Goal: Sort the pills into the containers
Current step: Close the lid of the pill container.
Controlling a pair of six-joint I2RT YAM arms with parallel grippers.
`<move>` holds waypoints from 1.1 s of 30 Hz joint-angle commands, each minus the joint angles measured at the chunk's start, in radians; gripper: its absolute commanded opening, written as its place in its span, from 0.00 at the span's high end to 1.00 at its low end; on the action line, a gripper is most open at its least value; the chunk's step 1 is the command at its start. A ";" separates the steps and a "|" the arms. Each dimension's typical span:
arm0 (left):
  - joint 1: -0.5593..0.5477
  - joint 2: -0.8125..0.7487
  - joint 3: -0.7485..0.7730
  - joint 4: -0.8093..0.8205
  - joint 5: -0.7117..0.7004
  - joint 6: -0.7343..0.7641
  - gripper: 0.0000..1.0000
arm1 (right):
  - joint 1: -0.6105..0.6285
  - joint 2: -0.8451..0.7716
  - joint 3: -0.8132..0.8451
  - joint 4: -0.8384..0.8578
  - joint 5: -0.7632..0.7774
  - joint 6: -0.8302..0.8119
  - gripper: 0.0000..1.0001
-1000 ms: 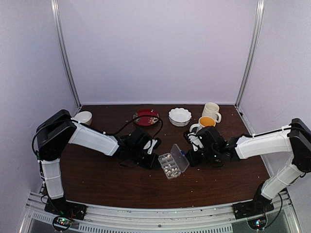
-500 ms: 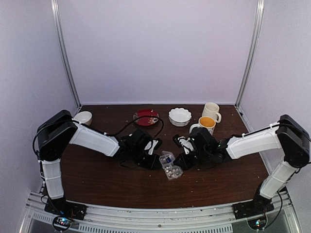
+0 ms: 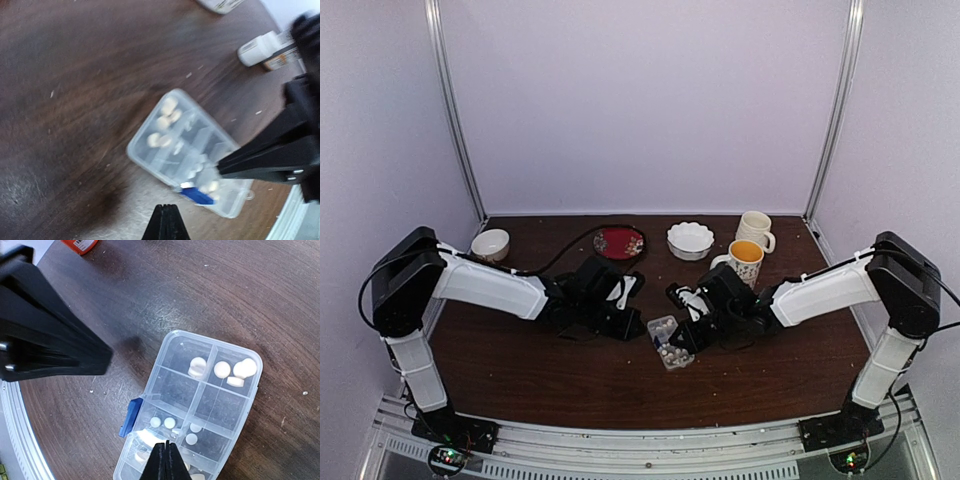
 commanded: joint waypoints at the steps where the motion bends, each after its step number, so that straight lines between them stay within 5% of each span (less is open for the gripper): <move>1: -0.004 -0.046 0.009 0.103 0.071 0.011 1.00 | 0.007 0.027 0.004 -0.050 0.015 0.001 1.00; 13: -0.005 0.106 0.136 0.087 0.226 -0.004 1.00 | 0.007 0.028 0.013 -0.091 0.033 -0.003 1.00; 33: -0.005 0.062 0.054 -0.035 0.146 0.007 1.00 | 0.007 0.032 0.029 -0.125 0.046 -0.014 1.00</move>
